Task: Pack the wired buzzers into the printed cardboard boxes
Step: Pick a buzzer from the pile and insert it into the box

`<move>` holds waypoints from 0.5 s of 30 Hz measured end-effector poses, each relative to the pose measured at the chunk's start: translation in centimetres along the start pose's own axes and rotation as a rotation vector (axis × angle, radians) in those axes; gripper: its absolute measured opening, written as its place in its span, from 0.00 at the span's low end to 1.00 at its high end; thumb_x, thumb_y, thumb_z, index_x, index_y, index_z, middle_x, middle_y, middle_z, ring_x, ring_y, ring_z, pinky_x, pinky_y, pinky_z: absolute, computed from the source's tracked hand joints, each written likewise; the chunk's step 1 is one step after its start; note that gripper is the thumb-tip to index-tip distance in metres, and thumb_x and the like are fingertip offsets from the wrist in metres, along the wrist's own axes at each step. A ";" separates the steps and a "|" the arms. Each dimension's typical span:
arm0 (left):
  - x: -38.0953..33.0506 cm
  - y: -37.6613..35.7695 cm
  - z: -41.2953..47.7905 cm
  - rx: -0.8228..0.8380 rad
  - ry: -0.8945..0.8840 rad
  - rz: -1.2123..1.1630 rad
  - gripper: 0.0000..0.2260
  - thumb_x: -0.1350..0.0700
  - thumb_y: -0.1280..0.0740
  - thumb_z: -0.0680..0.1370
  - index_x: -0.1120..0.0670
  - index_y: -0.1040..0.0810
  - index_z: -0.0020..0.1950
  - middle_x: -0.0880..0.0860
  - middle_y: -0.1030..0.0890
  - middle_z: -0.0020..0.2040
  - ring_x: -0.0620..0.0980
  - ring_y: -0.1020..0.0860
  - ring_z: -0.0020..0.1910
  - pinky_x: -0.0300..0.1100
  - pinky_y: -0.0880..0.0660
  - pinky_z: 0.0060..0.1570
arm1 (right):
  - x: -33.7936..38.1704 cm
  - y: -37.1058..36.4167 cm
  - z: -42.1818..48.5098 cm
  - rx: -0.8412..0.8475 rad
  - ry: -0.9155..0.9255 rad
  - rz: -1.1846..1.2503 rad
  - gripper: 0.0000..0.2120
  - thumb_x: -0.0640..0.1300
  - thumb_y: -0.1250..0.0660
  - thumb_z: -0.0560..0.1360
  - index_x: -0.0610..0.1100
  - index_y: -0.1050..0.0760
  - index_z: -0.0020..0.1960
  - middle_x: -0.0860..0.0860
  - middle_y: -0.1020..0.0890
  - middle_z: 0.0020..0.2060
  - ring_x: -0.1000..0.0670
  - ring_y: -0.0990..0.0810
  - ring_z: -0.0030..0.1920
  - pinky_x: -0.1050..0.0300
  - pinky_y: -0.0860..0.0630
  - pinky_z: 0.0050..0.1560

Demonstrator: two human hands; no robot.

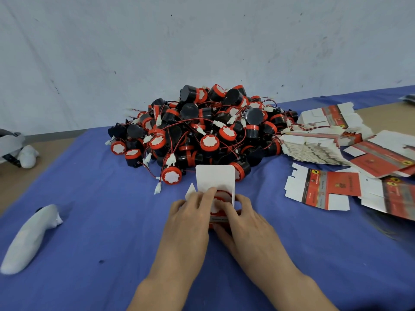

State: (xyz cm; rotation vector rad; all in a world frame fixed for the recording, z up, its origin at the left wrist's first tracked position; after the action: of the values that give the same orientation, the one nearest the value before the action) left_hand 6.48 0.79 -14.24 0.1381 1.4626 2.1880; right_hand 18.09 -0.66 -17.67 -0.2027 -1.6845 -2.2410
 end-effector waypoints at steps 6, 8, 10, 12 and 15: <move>-0.3 -0.3 0.0 -0.036 -0.089 0.047 0.30 0.66 0.24 0.66 0.55 0.24 0.67 0.47 0.17 0.49 0.48 0.17 0.48 0.49 0.23 0.55 | 0.1 0.1 0.0 0.006 0.003 0.006 0.23 0.59 0.46 0.84 0.58 0.45 0.77 0.53 0.42 0.75 0.53 0.22 0.56 0.62 0.27 0.53; -0.4 -0.4 0.2 -0.008 -0.091 0.061 0.27 0.63 0.27 0.71 0.53 0.25 0.69 0.46 0.17 0.52 0.47 0.18 0.52 0.49 0.26 0.60 | 0.1 0.1 0.0 0.005 0.008 0.017 0.23 0.59 0.46 0.84 0.58 0.45 0.77 0.54 0.41 0.74 0.53 0.22 0.56 0.62 0.26 0.53; -0.5 -0.6 0.2 0.019 -0.085 0.083 0.25 0.62 0.30 0.73 0.52 0.27 0.70 0.47 0.19 0.58 0.48 0.20 0.58 0.49 0.29 0.65 | 0.0 0.1 0.1 0.004 0.010 0.028 0.23 0.58 0.46 0.84 0.58 0.44 0.77 0.54 0.41 0.74 0.54 0.22 0.56 0.62 0.26 0.52; -0.6 -0.7 0.4 0.043 -0.084 0.092 0.25 0.62 0.30 0.73 0.52 0.27 0.70 0.48 0.21 0.62 0.48 0.22 0.62 0.48 0.29 0.65 | -0.1 0.0 0.1 0.004 0.010 0.025 0.22 0.58 0.46 0.84 0.58 0.45 0.76 0.55 0.41 0.74 0.54 0.22 0.55 0.63 0.25 0.50; -1.0 -0.6 0.7 0.077 -0.091 0.079 0.29 0.61 0.35 0.77 0.50 0.38 0.77 0.46 0.32 0.71 0.47 0.32 0.70 0.42 0.36 0.69 | -0.1 -0.2 0.0 0.005 0.002 0.020 0.21 0.59 0.46 0.84 0.58 0.43 0.75 0.55 0.40 0.73 0.53 0.22 0.54 0.63 0.29 0.44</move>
State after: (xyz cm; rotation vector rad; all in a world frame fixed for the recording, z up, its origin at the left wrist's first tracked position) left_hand 7.76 1.12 -14.35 0.3222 1.5142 2.1580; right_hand 18.16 -0.55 -17.84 -0.2153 -1.6798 -2.2210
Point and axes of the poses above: each hand's wrist, its own z-axis towards the middle knuckle, its own y-axis out of the back of the hand, x = y × z, the point moved 6 cm from there along z, towards the middle knuckle
